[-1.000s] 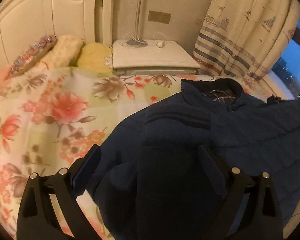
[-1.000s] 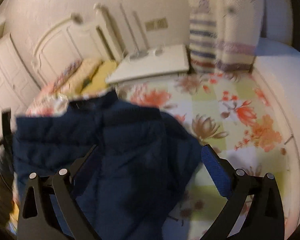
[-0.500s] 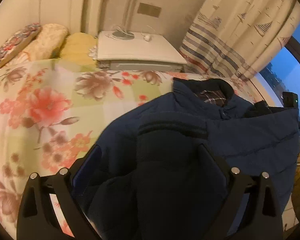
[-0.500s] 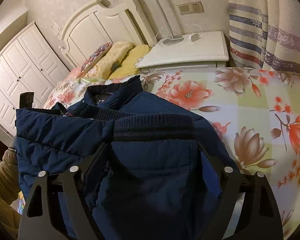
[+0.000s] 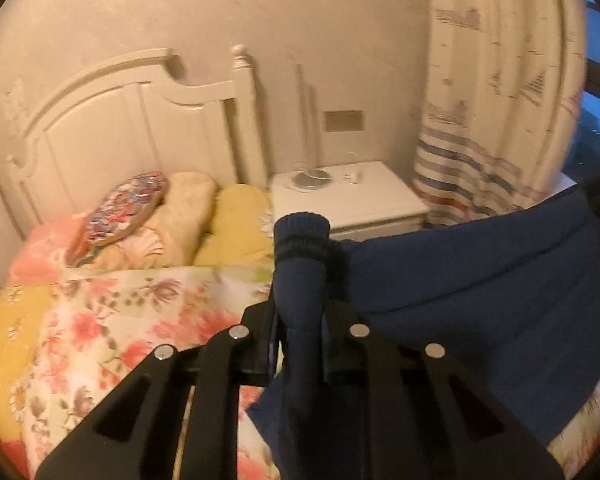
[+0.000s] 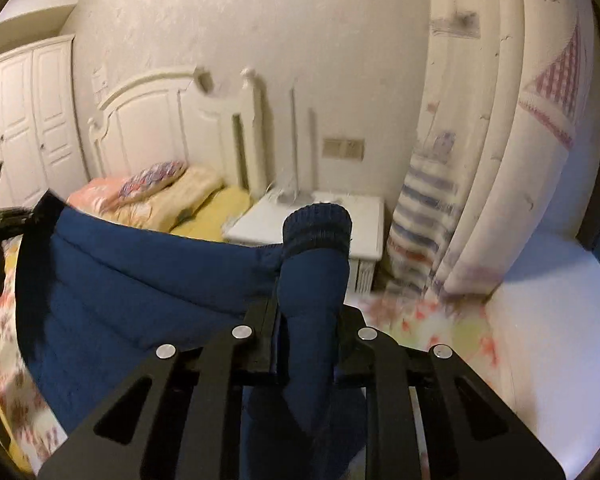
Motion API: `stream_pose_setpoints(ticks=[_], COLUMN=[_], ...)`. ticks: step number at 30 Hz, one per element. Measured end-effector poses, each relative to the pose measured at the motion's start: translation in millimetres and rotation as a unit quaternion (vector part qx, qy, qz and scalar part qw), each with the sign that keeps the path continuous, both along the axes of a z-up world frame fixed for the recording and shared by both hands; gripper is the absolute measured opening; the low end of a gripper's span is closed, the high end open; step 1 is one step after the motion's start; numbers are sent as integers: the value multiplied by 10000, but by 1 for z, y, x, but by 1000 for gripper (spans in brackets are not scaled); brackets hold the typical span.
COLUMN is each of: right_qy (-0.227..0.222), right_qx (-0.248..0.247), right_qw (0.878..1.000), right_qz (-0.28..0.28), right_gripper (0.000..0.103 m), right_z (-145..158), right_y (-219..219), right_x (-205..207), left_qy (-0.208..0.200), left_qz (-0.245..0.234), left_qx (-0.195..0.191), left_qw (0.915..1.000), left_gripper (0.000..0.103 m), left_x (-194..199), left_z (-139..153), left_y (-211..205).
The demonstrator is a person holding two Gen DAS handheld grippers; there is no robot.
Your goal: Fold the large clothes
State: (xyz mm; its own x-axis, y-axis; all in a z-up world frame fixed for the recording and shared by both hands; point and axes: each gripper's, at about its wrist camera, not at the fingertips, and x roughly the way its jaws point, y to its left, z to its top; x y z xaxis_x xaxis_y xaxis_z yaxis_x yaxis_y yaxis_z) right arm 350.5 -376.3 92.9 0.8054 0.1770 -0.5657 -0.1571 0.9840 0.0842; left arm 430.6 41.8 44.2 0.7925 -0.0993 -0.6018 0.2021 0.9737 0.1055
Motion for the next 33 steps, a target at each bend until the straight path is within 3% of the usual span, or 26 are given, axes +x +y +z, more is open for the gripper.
stream_pose_setpoints(ticks=[2,4,6,8,11,13,17,19,21,23,24,26,28,30,33], right_qy=[270,801,1507,1989,1831,1642,1150,1096,1378,2086,2063,2033,2103,2031,1358], right_qx=[138,-114,-343,-245,-155,-225,273,262,185,145,281,299,344,420,536], right_qw=[9995,9962,9867,9774,9795,9828,9888,9881,9834,9706,9702,9699,9695,9693,9805], right_qz=[-119,-321,-512,-670,-824,-812,-911,-1044,-1168,-1192,-1240,-1307,-1210,-1321,-1317], right_gripper=[19,19,19,20,20,20,20,20,20,23,23,27,32,38,73], right_z=[-13,-52,-115,-160,-153,-134,-97,-95,-115,-160,-166,-161,-156,-146,-113], right_y=[-3,1,5,3,1,-1,-12,-13,-13,-10,-11,-14,-19,-26,-21], right_x=[22,52,81,89,83,76,69,75,87,98,98,96,94,87,64], left_qy=[149,404,678,971,632,483,185,207,618,1263,1312,1021,781,271,-425], left_qz=[176,339,464,611,724,704,717,759,791,746,794,1016,1068,1243,1299], left_qx=[245,564,1069,1256,1303,1108,747,778,1067,1256,1315,1459,1460,1322,896], left_qw=[9994,9970,9909,9854,9868,9902,9945,9939,9892,9812,9794,9788,9804,9830,9866], left_gripper=[19,23,26,28,25,23,22,22,24,31,35,52,76,79,97], left_x=[19,46,66,74,66,60,55,64,83,100,101,97,89,73,41], left_z=[-19,-66,-122,-165,-149,-129,-90,-92,-121,-158,-168,-160,-150,-129,-94], left_y=[-5,-15,-25,-30,-31,-24,-20,-25,-32,-38,-40,-40,-36,-27,-24])
